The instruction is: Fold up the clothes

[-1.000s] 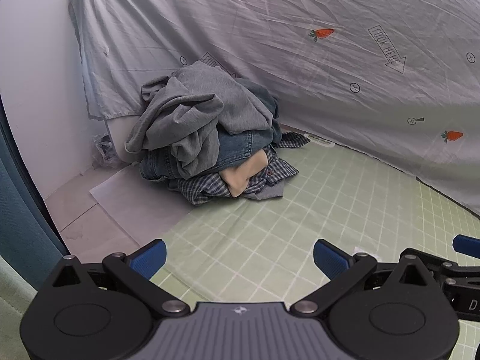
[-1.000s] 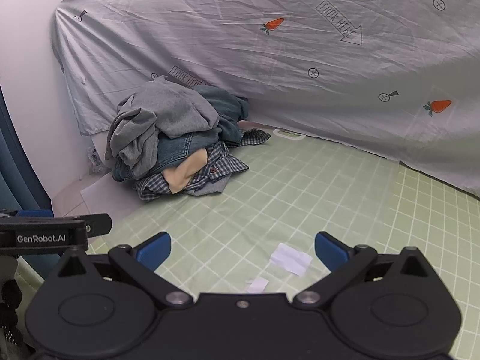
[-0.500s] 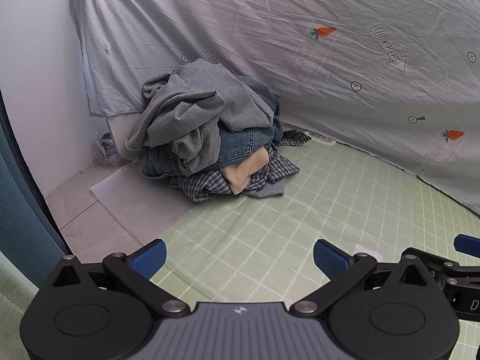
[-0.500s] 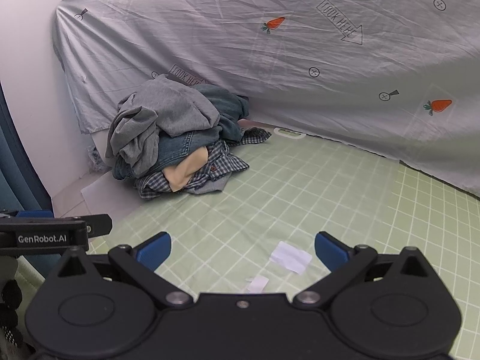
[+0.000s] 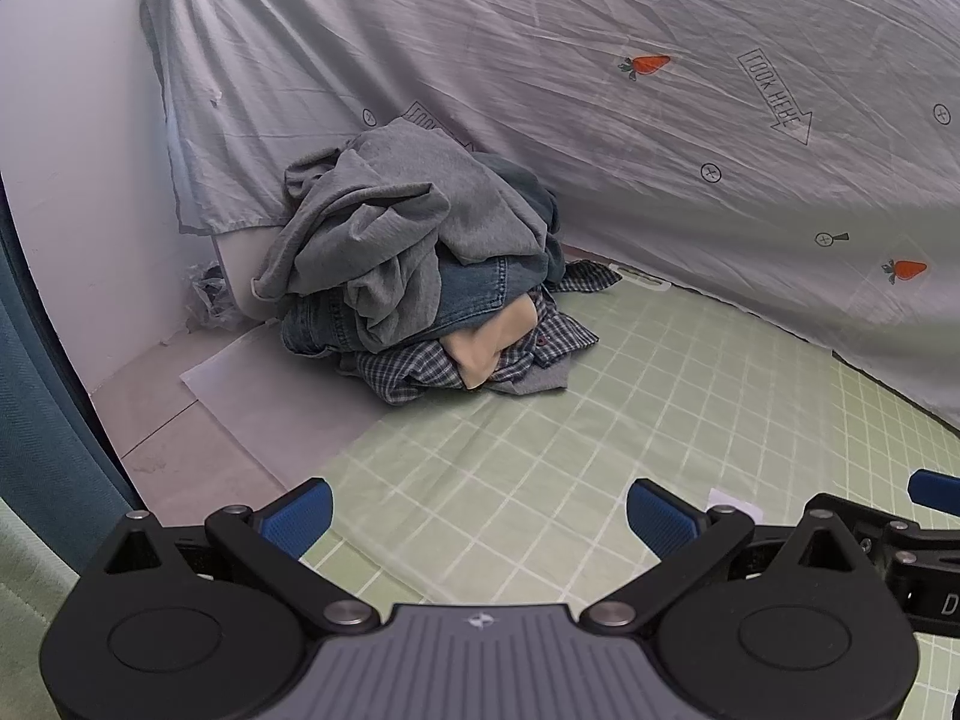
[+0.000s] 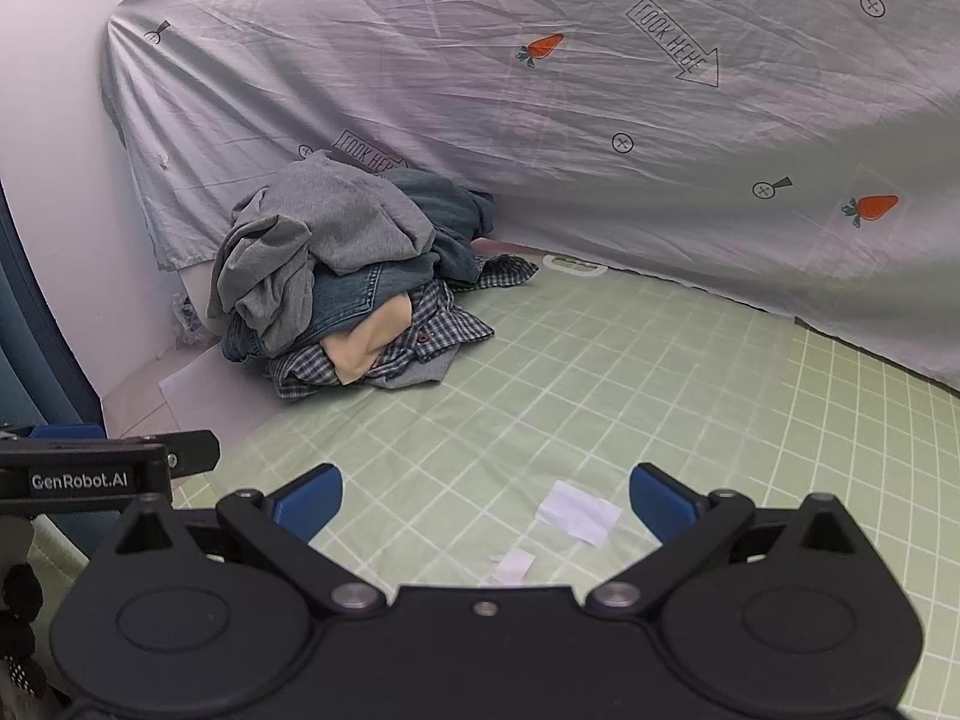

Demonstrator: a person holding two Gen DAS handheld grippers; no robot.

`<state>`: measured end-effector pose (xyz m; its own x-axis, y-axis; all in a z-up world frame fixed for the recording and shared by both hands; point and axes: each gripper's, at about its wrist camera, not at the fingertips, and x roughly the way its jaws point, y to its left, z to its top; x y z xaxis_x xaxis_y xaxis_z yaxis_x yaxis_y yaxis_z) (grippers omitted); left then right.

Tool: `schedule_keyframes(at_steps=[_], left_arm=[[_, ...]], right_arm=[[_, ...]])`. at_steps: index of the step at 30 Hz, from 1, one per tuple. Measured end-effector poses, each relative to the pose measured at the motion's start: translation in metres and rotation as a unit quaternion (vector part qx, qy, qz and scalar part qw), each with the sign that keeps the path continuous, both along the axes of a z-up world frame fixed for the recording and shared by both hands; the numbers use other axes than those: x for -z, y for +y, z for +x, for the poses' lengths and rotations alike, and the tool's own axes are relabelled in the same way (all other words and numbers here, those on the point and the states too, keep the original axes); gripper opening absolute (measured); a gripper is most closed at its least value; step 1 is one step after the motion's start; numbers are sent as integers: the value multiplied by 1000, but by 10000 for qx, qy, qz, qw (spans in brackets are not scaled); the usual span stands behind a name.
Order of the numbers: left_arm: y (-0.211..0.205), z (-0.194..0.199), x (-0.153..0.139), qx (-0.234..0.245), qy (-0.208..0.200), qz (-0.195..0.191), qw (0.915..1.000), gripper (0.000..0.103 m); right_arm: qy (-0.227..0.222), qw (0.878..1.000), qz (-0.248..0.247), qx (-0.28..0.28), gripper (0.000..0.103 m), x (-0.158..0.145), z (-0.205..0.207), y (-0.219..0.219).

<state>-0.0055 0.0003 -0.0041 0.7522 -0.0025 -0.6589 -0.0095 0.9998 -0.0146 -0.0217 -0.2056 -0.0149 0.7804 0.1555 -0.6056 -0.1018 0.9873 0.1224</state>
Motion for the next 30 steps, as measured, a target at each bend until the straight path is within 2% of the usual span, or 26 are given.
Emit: schedule_keyframes(at_steps=[18, 30], left_arm=[[-1, 4, 1, 43, 91, 18, 9999, 103], [8, 21, 8, -78, 301, -110, 9995, 103]], right_arm=[[84, 9999, 76, 79, 103, 5, 2, -5], [297, 9995, -7, 88, 103, 15, 20, -6]])
